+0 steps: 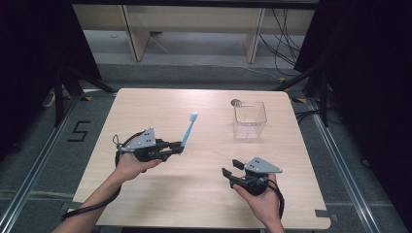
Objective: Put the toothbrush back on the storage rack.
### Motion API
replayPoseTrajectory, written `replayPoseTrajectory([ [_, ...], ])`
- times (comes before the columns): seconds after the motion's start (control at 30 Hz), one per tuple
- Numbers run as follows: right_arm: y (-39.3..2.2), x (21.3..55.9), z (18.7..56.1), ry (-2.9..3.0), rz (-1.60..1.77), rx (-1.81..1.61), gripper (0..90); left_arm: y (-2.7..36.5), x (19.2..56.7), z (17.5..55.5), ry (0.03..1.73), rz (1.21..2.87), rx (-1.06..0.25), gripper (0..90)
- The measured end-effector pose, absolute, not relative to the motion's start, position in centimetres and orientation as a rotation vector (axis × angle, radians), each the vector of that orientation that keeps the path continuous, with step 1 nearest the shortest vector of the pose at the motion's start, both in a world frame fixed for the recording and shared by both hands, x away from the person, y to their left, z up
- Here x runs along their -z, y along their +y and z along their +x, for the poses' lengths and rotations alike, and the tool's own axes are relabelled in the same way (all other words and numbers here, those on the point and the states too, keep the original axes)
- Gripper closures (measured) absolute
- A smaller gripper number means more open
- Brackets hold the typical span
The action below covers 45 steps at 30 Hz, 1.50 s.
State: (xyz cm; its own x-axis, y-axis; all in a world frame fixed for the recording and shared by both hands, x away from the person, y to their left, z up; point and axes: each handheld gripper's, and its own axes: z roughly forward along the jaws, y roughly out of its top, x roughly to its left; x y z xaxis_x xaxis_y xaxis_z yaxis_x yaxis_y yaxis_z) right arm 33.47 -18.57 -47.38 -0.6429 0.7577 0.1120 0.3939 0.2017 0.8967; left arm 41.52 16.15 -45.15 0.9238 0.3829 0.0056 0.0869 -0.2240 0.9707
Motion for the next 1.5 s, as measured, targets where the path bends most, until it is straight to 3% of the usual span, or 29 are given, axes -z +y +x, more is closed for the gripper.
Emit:
replayPoseTrajectory([
  [0.63,-18.5,47.0,33.6,2.066,1.030,-1.467,47.4,15.0,44.9,41.1,0.405,1.684,-0.270,78.6],
  [1.5,-17.5,45.4,33.7,1.979,1.046,-1.553,47.4,13.7,45.3,41.0,0.432,1.671,-0.269,78.6],
])
